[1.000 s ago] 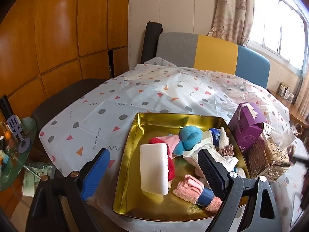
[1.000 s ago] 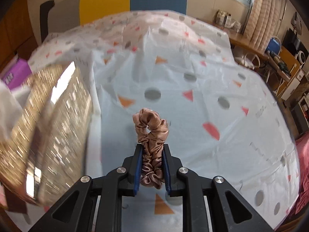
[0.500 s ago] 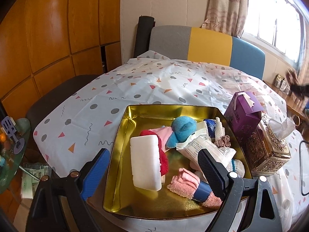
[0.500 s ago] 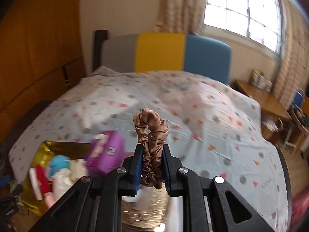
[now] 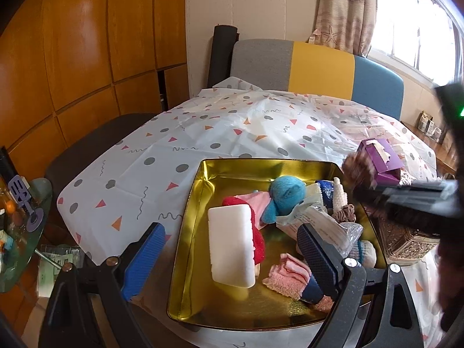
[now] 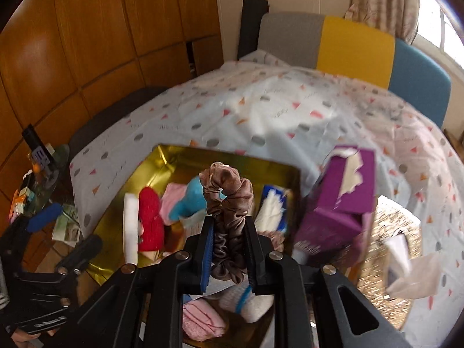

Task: Organize soft objects
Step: 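Carry the pink scrunchie over the gold tray with the right gripper, then lower the scrunchie into the tray and open the right gripper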

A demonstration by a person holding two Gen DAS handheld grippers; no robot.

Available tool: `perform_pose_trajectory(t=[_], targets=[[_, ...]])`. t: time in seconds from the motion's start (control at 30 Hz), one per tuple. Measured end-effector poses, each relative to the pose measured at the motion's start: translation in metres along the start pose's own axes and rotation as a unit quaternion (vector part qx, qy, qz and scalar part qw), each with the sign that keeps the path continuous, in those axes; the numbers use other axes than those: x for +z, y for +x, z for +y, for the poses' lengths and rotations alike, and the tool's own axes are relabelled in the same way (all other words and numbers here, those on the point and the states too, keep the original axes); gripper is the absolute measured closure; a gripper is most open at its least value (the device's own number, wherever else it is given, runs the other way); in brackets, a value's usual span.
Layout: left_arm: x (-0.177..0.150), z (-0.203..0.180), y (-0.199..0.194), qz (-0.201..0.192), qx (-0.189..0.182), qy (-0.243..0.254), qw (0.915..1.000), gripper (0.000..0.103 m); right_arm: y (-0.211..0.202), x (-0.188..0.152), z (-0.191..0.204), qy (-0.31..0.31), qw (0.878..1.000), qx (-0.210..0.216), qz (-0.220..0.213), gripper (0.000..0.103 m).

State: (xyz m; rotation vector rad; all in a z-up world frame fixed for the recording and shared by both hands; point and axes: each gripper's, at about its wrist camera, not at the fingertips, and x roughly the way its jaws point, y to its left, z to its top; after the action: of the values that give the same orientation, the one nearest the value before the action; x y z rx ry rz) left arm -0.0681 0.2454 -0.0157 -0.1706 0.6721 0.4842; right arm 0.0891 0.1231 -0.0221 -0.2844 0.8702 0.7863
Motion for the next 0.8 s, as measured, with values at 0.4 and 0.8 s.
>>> perform_pose_trajectory(t=[0.4, 0.8], targets=[[-0.001, 0.007, 0.007, 0.008, 0.003, -0.013, 0.9999, 0.010, 0.052, -0.019, 0.003, 0.016, 0.998, -0.021, 0.051, 0.085], [0.000, 0.010, 0.011, 0.011, 0.013, -0.023, 0.9996, 0.008, 0.088, -0.005, 0.015, 0.004, 0.997, -0.022, 0.077, 0.085]])
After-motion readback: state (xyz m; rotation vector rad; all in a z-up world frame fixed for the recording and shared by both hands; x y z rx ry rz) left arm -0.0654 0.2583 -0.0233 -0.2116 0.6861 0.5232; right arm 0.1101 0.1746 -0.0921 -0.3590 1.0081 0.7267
